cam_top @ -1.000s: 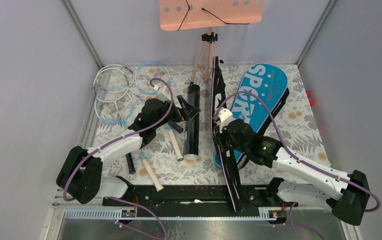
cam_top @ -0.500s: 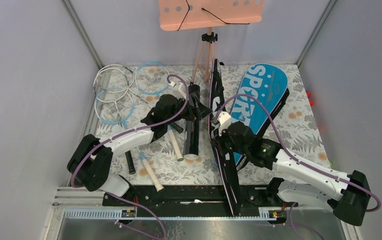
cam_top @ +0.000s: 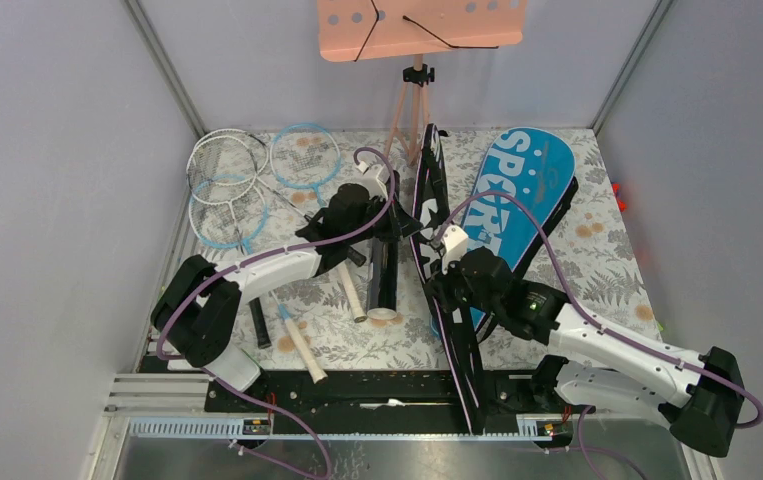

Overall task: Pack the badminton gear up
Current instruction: Pick up the racket bag from the center of the board, then open the racket bag at the center of the board.

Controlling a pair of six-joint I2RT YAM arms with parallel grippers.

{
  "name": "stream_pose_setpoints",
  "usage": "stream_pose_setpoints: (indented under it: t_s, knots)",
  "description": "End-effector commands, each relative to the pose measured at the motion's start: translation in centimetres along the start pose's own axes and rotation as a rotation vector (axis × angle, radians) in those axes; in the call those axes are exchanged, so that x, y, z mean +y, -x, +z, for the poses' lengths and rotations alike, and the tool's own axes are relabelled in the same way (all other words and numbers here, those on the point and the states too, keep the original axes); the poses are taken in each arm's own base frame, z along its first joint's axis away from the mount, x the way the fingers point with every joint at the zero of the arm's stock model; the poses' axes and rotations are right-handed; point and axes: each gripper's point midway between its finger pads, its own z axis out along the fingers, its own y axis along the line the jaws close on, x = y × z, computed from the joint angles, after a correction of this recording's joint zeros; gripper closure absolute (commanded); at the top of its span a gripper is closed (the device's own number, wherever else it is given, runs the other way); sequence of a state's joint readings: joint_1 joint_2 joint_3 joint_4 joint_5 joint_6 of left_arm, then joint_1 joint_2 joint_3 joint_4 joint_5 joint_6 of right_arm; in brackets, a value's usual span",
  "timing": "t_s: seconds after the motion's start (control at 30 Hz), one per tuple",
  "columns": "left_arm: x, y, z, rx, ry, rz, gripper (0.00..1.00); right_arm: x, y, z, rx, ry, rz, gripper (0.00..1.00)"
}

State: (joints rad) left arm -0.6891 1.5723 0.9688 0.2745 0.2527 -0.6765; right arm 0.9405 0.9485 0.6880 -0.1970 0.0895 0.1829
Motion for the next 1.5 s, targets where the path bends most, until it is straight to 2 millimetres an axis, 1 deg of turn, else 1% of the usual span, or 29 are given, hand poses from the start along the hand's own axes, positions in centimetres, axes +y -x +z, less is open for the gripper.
stream_pose_setpoints:
  t_s: [0.0,0.17,0.27,0.33,0.43,0.53,0.63,0.67,0.77,0.9,1.0,1.1,1.13,1.23,1.33,1.43,1.47]
  knots:
    - [-1.2,1.4,-0.5,-0.038,-0.047,0.058,1.0,0.0,2.3,-0.7,-0.094,-0.029,0.049,0.78]
    - [-4.4,1.0,-3.0,-0.041,-0.211,0.123,1.0,-1.8,3.8,-1.9,-0.177,-0.133,0.134,0.28]
    - [-5.8,0.8,-4.7,-0.054,-0.285,0.136,1.0,-3.3,5.1,-3.2,-0.259,-0.214,0.192,0.09]
    - [-6.4,0.8,-5.6,-0.066,-0.308,0.138,1.0,-4.6,6.3,-4.3,-0.33,-0.281,0.227,0.02]
    - [-7.1,0.8,-6.8,-0.082,-0.335,0.141,1.0,-6.2,8.4,-5.6,-0.43,-0.371,0.255,0.0]
    - [-7.4,0.7,-7.7,-0.098,-0.345,0.14,1.0,-7.1,10.5,-6.2,-0.478,-0.431,0.274,0.0]
    - [-7.6,0.7,-8.4,-0.109,-0.347,0.145,1.0,-6.5,12.3,-5.6,-0.476,-0.398,0.289,0.0]
    - [-7.6,0.7,-8.6,-0.111,-0.342,0.143,1.0,-6.1,12.6,-5.0,-0.46,-0.371,0.291,0.0]
    - [-7.4,0.8,-8.7,-0.118,-0.321,0.143,1.0,-5.1,14.2,-4.0,-0.445,-0.306,0.305,0.0]
    - [-7.0,0.9,-8.6,-0.124,-0.275,0.147,1.0,-4.3,15.3,-2.8,-0.429,-0.254,0.303,0.0]
    - [-7.0,0.9,-8.6,-0.122,-0.271,0.149,1.0,-4.0,15.5,-2.0,-0.411,-0.236,0.301,0.0]
    - [-6.8,0.8,-8.6,-0.12,-0.253,0.152,1.0,-4.2,15.4,-1.1,-0.388,-0.232,0.305,0.0]
    - [-6.9,0.9,-8.6,-0.121,-0.254,0.154,1.0,-4.4,15.4,-0.8,-0.382,-0.238,0.308,0.0]
    - [-6.9,0.9,-8.8,-0.124,-0.251,0.157,1.0,-5.3,14.8,0.1,-0.35,-0.278,0.321,0.05]
    - [-7.0,0.9,-8.9,-0.126,-0.248,0.165,1.0,-6.3,14.3,1.0,-0.331,-0.319,0.321,0.05]
    - [-7.1,0.8,-8.8,-0.119,-0.25,0.177,1.0,-6.5,14.1,2.4,-0.299,-0.297,0.327,0.06]
    - [-7.3,0.8,-8.7,-0.116,-0.254,0.185,1.0,-6.3,13.8,3.2,-0.275,-0.282,0.326,0.06]
